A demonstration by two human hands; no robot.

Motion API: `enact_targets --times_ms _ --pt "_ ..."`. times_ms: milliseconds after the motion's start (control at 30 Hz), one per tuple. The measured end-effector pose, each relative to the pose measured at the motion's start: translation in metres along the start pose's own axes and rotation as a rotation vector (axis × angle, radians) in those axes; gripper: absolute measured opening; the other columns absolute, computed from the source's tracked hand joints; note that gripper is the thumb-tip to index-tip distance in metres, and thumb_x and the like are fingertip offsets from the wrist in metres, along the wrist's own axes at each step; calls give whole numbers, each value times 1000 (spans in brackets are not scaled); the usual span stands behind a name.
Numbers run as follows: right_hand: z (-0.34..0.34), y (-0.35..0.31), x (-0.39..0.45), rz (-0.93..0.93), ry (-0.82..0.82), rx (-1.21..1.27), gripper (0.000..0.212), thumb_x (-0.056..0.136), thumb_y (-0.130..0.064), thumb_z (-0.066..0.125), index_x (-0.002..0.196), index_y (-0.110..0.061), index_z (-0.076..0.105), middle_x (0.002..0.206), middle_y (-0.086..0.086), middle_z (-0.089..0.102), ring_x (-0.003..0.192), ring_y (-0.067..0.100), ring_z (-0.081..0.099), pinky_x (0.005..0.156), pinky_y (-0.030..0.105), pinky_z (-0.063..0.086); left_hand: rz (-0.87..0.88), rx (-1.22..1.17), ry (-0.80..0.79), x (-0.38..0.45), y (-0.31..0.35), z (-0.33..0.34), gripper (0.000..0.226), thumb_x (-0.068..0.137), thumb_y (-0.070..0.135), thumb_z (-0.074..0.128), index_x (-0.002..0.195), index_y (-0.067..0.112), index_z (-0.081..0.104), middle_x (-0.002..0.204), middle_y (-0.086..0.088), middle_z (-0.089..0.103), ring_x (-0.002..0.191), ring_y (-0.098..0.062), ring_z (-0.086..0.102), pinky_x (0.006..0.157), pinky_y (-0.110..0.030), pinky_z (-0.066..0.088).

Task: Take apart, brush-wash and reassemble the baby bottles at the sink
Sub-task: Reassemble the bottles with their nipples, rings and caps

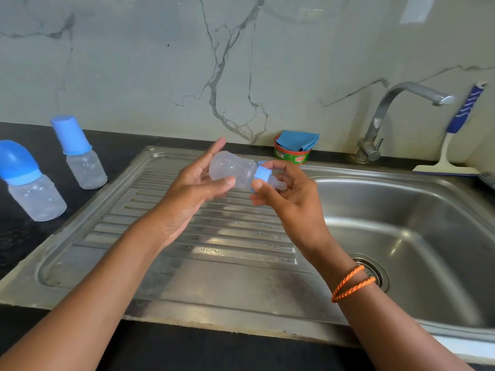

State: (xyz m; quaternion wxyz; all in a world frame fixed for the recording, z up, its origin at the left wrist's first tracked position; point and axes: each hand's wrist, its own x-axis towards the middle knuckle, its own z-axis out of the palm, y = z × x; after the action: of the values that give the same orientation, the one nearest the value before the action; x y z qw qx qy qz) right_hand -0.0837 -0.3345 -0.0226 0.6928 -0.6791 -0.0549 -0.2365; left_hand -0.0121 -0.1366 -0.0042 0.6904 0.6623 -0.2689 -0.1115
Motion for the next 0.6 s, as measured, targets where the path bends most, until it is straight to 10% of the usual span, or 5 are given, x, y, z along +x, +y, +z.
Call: enact_targets --times_ms 133,300,600 --pt "-5 4 3 -118 -21 -128 41 89 3 80 124 -14 66 122 6 68 113 26 68 94 49 62 -43 128 89 0 2 -3 44 105 59 39 146 51 52 127 -4 73 91 -28 74 78 -38 58" --pt "-7 6 5 -148 -43 -171 45 88 5 79 123 -20 68 125 -3 67 119 27 65 95 56 60 -100 43 176 -1 -1 2 47 102 56 52 123 20 73 107 -21 75 71 -30 69 67 -37 59" --pt "-10 -2 6 -53 31 -147 33 94 -17 81 125 -15 70 99 11 78 77 33 76 72 41 64 -63 -115 29 2 -3 -4 42 97 22 65 138 14 64 126 -19 71 100 -32 71 94 -41 60"
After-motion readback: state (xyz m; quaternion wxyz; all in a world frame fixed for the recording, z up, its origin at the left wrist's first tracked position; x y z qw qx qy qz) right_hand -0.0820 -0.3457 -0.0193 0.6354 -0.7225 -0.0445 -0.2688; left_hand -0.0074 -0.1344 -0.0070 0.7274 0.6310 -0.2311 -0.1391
